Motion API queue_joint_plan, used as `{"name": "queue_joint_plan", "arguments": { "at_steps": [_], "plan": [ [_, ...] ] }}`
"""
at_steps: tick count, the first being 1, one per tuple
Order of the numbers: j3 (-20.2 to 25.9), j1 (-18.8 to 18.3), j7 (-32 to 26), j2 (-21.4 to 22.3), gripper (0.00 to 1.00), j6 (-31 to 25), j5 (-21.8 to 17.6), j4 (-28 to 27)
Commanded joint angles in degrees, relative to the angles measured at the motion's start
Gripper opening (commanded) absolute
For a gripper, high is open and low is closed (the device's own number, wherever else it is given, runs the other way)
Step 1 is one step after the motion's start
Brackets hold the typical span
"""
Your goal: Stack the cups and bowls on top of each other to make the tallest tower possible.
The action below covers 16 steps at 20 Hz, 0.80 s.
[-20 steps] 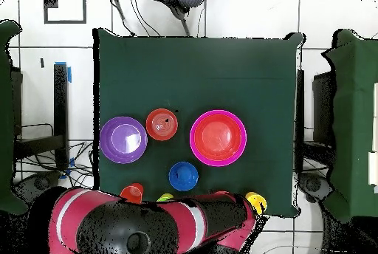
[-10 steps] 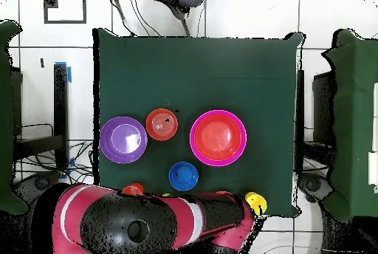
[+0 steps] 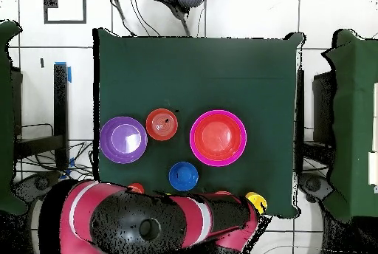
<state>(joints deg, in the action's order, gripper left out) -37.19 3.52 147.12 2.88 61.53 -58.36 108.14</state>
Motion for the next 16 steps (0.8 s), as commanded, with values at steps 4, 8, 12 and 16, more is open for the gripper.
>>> {"name": "queue_joint_plan", "arguments": {
  "at_steps": [4,8,12,16],
  "plan": [
    [4.98,-0.14,-18.39,-0.48,1.0,4.44,4.55,-2.67],
    [4.59,-0.33,-19.48,-1.45,1.0,4.67,5.8,-2.92],
    [3.42,0.11,-19.19,-2.9,1.0,2.34,7.59,-3.7],
    [2.79,0.2,-18.98,-3.75,1.0,2.56,8.56,-4.06]
  ]
}}
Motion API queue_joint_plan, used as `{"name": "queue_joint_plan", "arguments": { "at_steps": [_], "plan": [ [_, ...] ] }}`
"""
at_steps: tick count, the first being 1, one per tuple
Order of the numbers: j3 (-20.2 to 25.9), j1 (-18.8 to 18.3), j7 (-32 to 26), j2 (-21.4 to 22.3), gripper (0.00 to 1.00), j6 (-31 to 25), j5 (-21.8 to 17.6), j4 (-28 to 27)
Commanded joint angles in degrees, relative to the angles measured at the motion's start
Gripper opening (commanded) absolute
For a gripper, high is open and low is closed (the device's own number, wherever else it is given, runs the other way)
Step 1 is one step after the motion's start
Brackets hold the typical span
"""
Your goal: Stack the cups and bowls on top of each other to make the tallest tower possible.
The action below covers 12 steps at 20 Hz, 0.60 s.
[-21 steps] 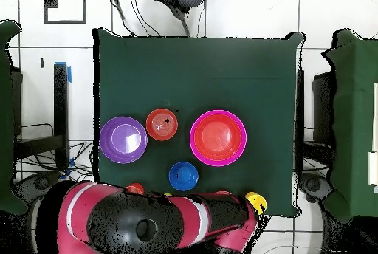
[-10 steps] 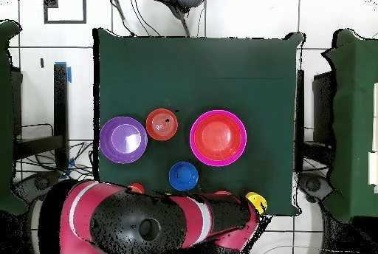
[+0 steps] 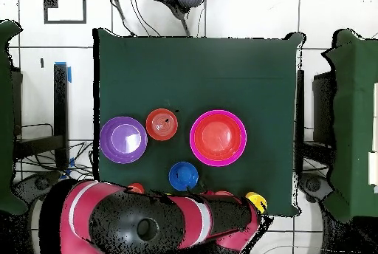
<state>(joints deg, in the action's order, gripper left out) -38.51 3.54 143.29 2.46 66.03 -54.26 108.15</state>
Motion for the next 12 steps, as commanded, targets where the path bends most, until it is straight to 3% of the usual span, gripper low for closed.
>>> {"name": "queue_joint_plan", "arguments": {
  "at_steps": [1,4,7,12],
  "plan": [
    [3.89,0.24,-14.97,-3.49,1.0,-2.09,4.63,-4.19],
    [3.14,0.31,-15.37,-4.47,1.0,-2.26,6.31,-4.5],
    [1.46,2.06,-14.84,-7.35,1.0,-7.08,9.6,-6.07],
    [0.41,3.49,-13.74,-9.64,1.0,-6.96,10.46,-6.82]
  ]
}}
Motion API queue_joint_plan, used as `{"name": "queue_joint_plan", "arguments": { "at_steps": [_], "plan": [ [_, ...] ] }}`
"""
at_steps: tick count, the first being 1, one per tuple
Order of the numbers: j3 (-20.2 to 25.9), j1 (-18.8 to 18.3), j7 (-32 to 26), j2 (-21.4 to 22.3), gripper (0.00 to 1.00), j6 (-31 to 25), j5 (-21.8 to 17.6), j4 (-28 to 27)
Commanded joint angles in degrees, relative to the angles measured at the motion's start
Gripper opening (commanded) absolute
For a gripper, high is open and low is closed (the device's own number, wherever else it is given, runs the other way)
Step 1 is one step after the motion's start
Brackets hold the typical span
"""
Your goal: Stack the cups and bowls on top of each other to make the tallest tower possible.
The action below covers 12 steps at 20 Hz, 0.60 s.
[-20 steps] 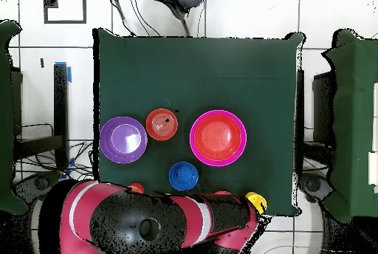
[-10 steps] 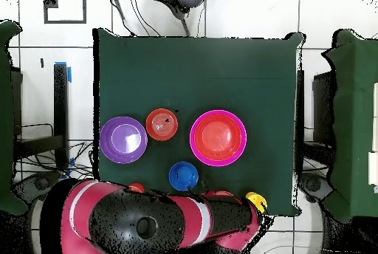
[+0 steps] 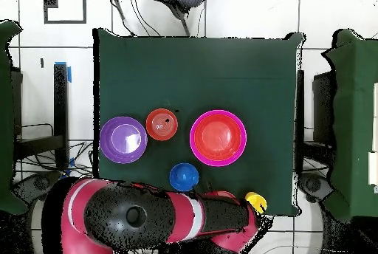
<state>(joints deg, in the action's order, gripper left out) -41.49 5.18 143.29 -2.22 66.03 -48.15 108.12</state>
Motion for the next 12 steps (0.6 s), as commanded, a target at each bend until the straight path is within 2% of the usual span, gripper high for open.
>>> {"name": "queue_joint_plan", "arguments": {
  "at_steps": [1,7,12],
  "plan": [
    [3.43,2.01,-13.19,-5.04,1.0,-6.61,4.1,-6.96],
    [3.99,1.05,-12.32,-3.9,1.0,-0.71,4.24,-6.19],
    [4.32,1.31,-12.39,-4.89,1.0,-1.41,3.66,-7.14]
  ]
}}
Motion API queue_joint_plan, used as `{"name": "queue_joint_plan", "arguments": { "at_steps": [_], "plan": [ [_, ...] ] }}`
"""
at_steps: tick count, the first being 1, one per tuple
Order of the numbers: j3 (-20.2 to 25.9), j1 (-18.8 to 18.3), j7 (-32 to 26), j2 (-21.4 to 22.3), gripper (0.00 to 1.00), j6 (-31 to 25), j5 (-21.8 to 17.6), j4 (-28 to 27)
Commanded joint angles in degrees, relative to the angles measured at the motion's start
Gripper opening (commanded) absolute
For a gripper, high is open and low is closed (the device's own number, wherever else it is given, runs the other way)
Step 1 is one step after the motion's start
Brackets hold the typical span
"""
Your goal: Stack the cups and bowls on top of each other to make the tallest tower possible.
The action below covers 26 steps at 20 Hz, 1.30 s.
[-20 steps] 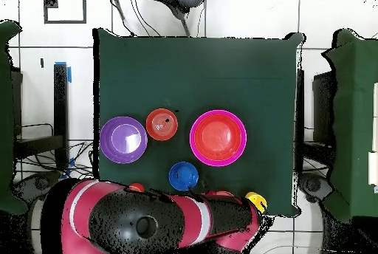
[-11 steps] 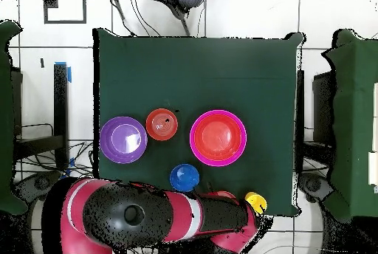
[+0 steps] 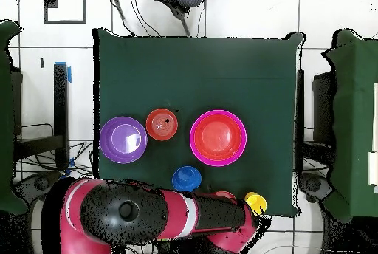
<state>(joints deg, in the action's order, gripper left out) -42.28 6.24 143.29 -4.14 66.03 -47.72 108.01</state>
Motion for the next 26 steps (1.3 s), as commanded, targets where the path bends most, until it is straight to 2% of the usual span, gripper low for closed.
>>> {"name": "queue_joint_plan", "arguments": {
  "at_steps": [1,13,17,21,26],
  "plan": [
    [5.28,0.5,-12.18,-2.92,1.0,-1.51,2.76,-7.05],
    [5.84,0.21,-11.37,-1.53,1.0,0.08,2.97,-6.47],
    [6.73,0.43,-9.07,1.06,1.0,1.98,-0.89,-5.82],
    [7.34,1.19,-7.13,2.9,1.0,2.53,-3.03,-5.47],
    [7.8,0.74,-6.79,3.47,1.0,2.48,-3.27,-5.48]
  ]
}}
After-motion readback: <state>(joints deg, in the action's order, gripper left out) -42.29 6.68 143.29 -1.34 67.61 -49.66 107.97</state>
